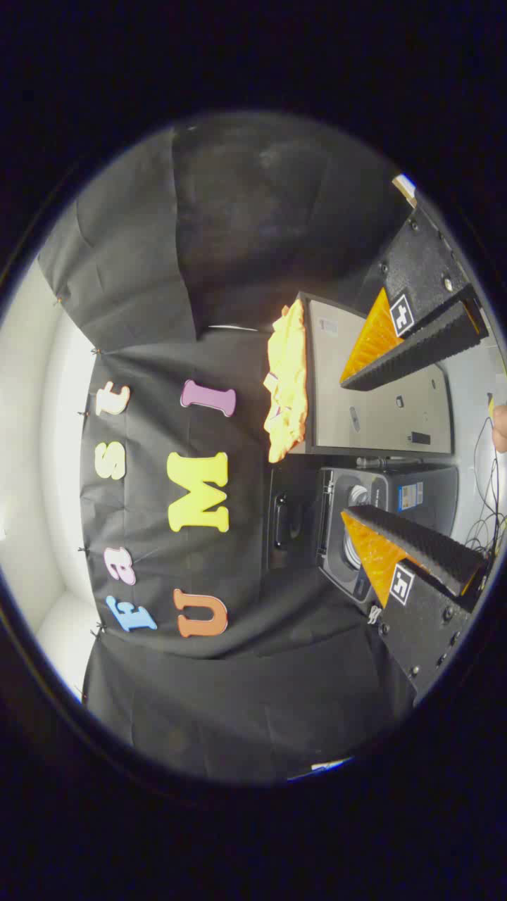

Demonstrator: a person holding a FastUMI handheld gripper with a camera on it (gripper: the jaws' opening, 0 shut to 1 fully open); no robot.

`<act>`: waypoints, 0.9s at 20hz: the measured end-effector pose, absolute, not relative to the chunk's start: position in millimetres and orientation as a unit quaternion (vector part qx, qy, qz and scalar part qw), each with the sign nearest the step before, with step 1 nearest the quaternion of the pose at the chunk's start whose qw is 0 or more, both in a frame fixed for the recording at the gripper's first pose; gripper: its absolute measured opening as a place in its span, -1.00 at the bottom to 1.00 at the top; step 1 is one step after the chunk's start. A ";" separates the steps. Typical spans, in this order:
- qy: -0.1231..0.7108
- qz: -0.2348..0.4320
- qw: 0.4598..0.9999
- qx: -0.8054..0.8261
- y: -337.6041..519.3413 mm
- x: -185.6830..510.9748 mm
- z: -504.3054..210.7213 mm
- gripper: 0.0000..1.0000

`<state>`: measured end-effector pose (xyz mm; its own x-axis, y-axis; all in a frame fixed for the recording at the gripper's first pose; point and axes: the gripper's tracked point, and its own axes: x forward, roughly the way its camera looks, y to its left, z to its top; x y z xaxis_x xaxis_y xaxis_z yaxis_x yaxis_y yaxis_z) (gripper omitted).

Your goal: Put the clothes into the washing machine and then close the washing machine lid.

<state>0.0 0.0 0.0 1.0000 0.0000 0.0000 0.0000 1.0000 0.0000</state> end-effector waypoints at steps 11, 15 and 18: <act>0.003 0.021 1.000 -0.005 15.9 -6.2 -0.3 1.00; -0.001 0.024 1.000 -0.007 17.9 -9.6 2.8 1.00; -0.002 0.024 1.000 -0.007 19.5 -12.6 3.4 1.00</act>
<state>-12.6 19.5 3.4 0.9988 0.0489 0.0043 -0.0489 0.9987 -0.0145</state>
